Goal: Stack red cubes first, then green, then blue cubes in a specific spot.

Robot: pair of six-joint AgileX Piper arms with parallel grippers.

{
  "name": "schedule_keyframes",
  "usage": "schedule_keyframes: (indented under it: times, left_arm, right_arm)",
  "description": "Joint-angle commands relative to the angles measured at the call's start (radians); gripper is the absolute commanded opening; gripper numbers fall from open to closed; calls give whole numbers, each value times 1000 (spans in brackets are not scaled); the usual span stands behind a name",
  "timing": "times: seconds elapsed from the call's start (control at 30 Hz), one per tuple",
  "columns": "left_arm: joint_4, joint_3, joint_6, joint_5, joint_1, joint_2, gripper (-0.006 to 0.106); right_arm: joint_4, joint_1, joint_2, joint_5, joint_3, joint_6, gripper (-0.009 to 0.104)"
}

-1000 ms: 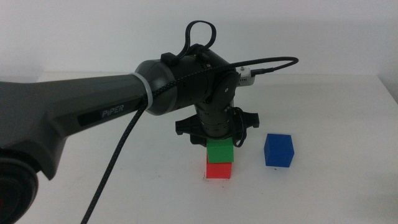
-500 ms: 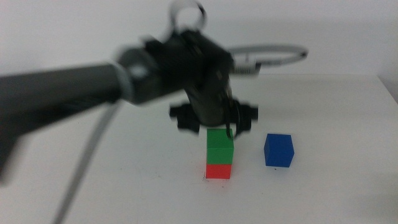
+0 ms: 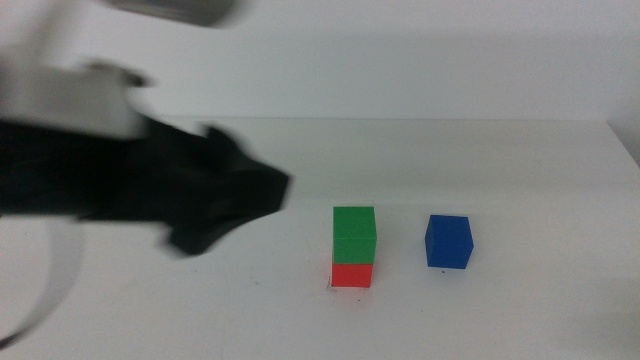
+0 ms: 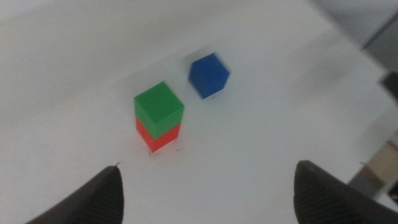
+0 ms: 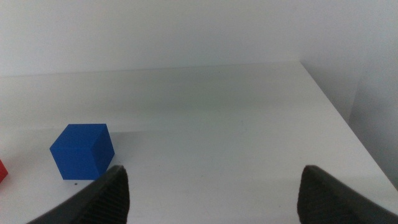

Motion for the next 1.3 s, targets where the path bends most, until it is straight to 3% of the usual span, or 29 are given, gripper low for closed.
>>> schedule_keyframes:
  times: [0.0, 0.2, 0.9, 0.93, 1.27]
  left_arm:
    - [-25, 22, 27, 5, -3, -78, 94]
    - [27, 19, 27, 33, -3, -121, 94]
    - [48, 19, 27, -162, -3, -119, 94]
    - [48, 19, 21, -150, -3, -119, 94]
    - [48, 19, 21, -107, -3, -119, 94]
  right_arm:
    - [-11, -8, -5, -6, 3, -10, 93]
    - [-11, -8, -5, -6, 3, -10, 93]
    - [-11, -8, -5, -6, 3, -10, 93]
    - [-37, -8, -5, -8, 3, -14, 93]
    - [12, -8, -5, -352, 3, 20, 93]
